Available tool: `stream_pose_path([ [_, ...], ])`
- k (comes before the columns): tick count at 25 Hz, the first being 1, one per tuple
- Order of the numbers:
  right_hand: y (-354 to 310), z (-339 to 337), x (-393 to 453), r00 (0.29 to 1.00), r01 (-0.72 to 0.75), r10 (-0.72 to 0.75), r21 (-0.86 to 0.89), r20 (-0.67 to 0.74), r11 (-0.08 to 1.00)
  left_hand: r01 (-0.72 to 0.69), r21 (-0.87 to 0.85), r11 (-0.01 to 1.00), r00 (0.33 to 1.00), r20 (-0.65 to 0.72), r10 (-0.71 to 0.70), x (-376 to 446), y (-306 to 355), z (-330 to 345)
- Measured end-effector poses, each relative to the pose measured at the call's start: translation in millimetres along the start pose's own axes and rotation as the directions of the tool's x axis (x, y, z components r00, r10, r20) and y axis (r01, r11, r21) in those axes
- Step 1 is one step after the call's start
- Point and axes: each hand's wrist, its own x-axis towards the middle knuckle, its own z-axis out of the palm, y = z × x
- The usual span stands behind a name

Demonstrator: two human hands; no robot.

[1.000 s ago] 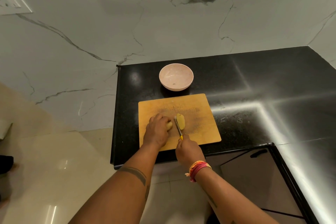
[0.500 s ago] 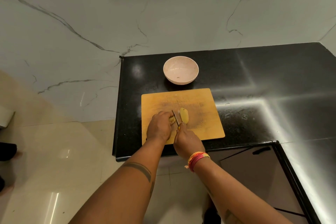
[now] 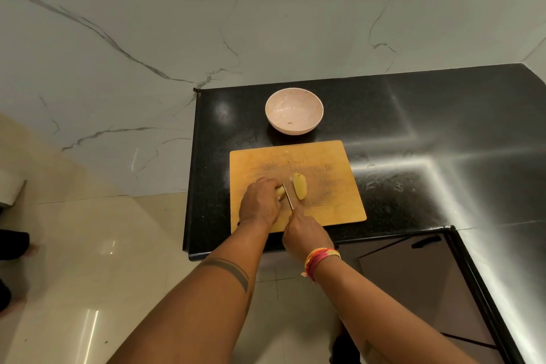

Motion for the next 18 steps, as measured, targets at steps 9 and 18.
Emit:
stream_pose_path([
  [9, 22.8, 13.4, -37.0, 0.999, -0.023, 0.024, 0.037, -0.022, 0.999, -0.010, -0.016, 1.000, 1.000, -0.003, 0.009, -5.2, -1.2, -0.4],
  [18, -11.1, -6.9, -8.8, 0.999, -0.001, 0.005, 0.097, -0.045, 0.995, 0.009, -0.044, 0.999, 1.000, -0.011, -0.010, -5.6, -1.9, 1.8],
])
